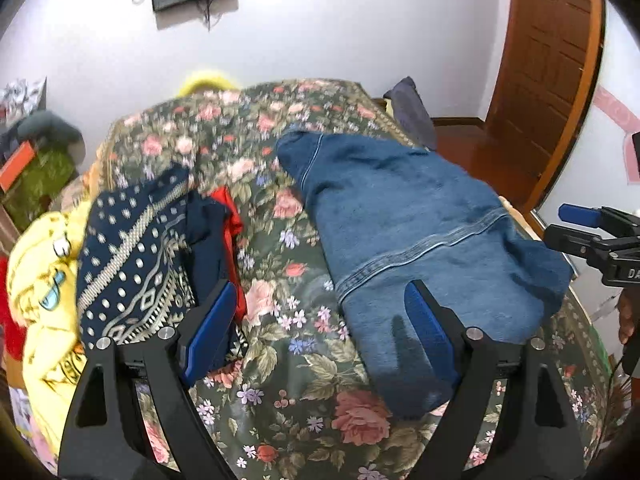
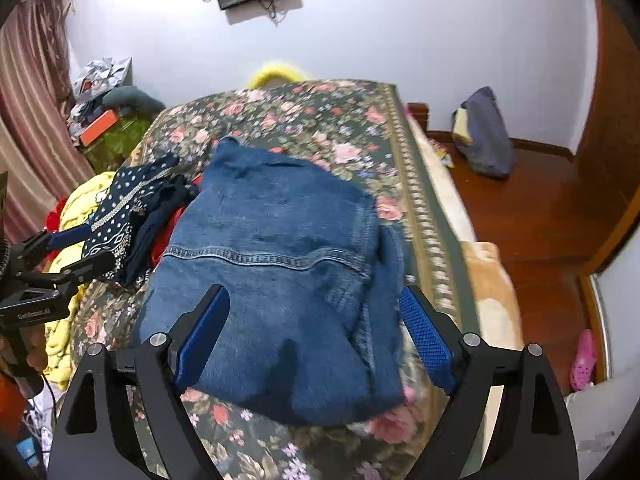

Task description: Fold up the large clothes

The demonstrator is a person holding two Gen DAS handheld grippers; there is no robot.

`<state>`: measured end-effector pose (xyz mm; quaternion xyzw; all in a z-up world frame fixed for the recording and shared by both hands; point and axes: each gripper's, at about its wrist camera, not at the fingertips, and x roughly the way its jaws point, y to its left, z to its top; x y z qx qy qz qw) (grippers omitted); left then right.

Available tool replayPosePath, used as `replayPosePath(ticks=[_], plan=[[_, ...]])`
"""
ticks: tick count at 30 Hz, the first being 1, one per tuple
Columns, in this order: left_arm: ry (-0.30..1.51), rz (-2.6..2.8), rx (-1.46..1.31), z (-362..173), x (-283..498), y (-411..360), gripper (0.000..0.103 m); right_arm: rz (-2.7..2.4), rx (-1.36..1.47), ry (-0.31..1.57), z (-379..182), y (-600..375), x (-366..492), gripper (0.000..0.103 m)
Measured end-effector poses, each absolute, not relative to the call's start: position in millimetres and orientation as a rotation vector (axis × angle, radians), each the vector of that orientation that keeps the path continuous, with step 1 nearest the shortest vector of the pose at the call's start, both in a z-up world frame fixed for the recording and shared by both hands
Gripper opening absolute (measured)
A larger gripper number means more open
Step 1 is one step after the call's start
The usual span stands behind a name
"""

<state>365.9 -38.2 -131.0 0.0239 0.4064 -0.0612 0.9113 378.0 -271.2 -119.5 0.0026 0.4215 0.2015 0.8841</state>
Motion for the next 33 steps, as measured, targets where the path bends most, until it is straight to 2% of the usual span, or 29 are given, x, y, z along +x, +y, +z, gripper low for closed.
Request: replayPosePath(ticks=[11, 14, 16, 20, 25, 30, 32, 33], plan=[[1.015, -0.3, -0.261, -194, 417, -21, 0.086, 0.385, 0.037, 1.064, -176, -293, 429, 0.085], [1.049, -0.333, -0.332, -204, 434, -21, 0.086, 0.44, 0.119, 1.1, -185, -302, 435, 0.091], [1.069, -0.342, -0.353, -211, 444, -23, 0.088, 0.452, 0.163, 1.125, -191, -307, 441, 0.1], [1.079, -0.355, -0.372, -218, 457, -26, 0.097, 0.503, 0.263, 1.155, -204, -311, 450, 0.103], [1.106, -0.386, -0.443, -230, 471, -24, 0.103, 0.555, 0.262, 1.151, -204, -301, 456, 0.103], [1.095, -0.395, -0.45, -231, 480, -28, 0.103, 0.594, 0.279, 1.154, -207, -297, 465, 0.102], [1.096, -0.39, -0.457, -231, 485, -31, 0.103, 0.62, 0.298, 1.155, -207, -297, 465, 0.097], [1.098, -0.388, -0.46, -231, 487, -32, 0.103, 0.639, 0.317, 1.16, -207, -297, 466, 0.088]])
